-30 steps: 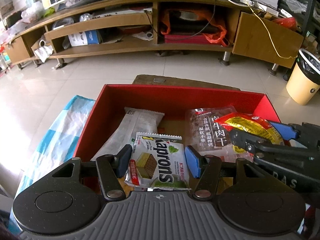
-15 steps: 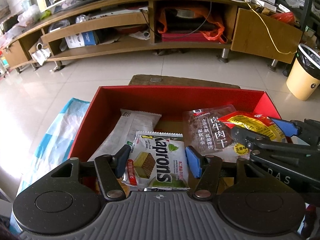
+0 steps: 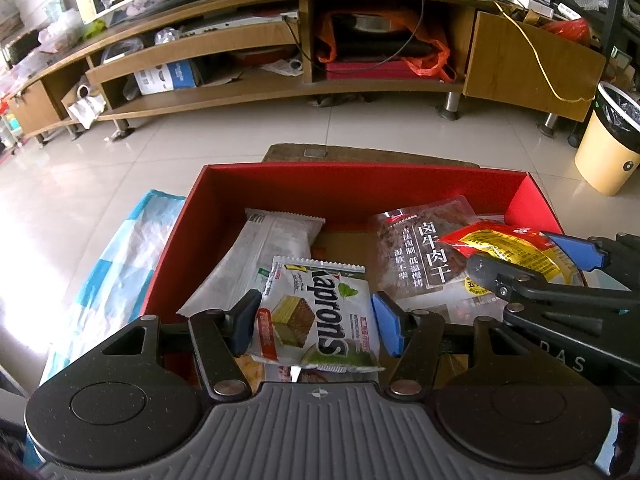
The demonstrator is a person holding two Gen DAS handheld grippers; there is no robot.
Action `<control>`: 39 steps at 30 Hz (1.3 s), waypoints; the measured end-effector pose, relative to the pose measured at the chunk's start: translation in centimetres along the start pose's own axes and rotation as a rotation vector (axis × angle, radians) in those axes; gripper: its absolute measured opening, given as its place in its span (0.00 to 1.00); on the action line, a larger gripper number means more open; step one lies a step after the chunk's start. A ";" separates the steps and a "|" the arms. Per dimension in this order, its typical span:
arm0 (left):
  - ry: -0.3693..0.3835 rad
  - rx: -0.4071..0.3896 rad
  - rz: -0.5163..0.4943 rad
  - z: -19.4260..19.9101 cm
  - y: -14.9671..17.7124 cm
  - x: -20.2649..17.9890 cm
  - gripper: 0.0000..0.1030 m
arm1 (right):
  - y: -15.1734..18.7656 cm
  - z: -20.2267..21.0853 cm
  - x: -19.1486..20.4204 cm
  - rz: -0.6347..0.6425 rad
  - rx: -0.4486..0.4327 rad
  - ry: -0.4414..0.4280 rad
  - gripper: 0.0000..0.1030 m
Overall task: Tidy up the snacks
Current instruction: 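Lower the Kaprons pack and Trolli bag into the red box with both tools, then open the left tool to release the Kaprons pack while the right tool releases the Trolli bag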
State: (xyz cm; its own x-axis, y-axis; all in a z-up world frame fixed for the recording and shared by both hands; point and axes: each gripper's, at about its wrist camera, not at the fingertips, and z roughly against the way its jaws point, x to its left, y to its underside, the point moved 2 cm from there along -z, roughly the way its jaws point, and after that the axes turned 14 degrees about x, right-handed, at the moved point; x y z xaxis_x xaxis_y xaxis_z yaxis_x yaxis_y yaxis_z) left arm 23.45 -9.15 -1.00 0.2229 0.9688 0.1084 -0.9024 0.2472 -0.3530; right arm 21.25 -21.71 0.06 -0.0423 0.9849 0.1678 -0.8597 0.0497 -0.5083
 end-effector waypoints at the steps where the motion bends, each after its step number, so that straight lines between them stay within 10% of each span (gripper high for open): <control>1: 0.001 0.002 0.001 0.1 0.0 0.0 0.65 | 0.0 0.0 0.0 -0.001 0.000 -0.001 0.56; 39: 0.027 0.003 0.004 2.7 1.0 0.3 0.70 | 0.6 3.1 0.4 -0.042 0.019 0.024 0.62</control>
State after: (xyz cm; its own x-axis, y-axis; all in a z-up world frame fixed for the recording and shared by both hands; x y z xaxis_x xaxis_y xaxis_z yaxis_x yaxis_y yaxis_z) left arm 21.66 -8.64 1.18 0.2287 0.9700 0.0822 -0.9043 0.2430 -0.3511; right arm 19.20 -21.76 2.42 0.0060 0.9857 0.1682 -0.8701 0.0880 -0.4850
